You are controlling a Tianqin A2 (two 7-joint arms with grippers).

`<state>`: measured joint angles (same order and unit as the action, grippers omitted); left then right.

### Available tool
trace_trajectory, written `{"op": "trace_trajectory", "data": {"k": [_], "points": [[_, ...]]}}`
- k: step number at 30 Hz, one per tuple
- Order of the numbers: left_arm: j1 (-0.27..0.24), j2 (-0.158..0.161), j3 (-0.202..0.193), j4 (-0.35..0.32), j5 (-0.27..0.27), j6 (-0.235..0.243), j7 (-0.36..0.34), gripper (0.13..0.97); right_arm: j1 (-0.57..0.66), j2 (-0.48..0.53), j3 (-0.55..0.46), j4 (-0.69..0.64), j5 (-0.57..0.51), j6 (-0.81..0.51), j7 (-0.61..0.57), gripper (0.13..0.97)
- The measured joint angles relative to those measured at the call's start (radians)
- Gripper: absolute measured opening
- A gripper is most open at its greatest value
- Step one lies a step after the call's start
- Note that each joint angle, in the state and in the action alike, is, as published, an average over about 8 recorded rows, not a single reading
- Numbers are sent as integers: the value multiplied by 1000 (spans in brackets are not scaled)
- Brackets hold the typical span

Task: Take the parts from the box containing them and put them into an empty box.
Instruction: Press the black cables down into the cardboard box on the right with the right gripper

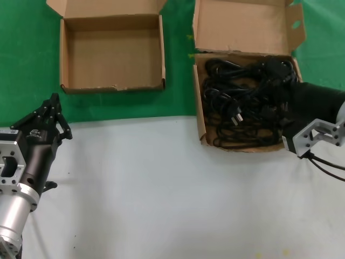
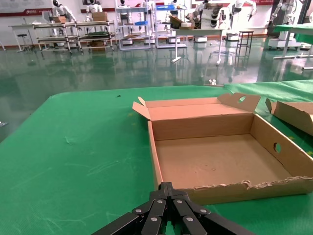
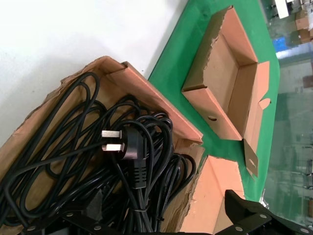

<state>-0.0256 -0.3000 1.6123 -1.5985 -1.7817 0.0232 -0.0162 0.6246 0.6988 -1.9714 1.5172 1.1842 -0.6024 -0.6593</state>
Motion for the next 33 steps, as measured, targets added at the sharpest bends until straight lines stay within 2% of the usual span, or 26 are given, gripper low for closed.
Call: {"op": "trace_trajectory", "data": {"k": [1, 9, 13, 21, 22, 30, 33], "points": [[0, 0, 0, 0, 0, 0, 0, 157, 4, -2, -3, -4, -1, 0, -1, 966], [0, 0, 0, 0, 0, 0, 0, 145, 29, -10, -25, -29, -27, -4, 8, 803], [0, 0, 0, 0, 0, 0, 0, 145, 39, -13, -34, -37, -49, -11, 25, 803], [0, 0, 0, 0, 0, 0, 0, 145, 54, -22, -48, -55, -80, -22, 51, 624], [0, 0, 0, 0, 0, 0, 0, 145, 55, -23, -50, -57, -82, -22, 52, 624], [0, 0, 0, 0, 0, 0, 0, 145, 62, -28, -59, -67, -96, -26, 64, 412], [0, 0, 0, 0, 0, 0, 0, 145, 64, -29, -61, -68, -101, -27, 69, 374]]}}
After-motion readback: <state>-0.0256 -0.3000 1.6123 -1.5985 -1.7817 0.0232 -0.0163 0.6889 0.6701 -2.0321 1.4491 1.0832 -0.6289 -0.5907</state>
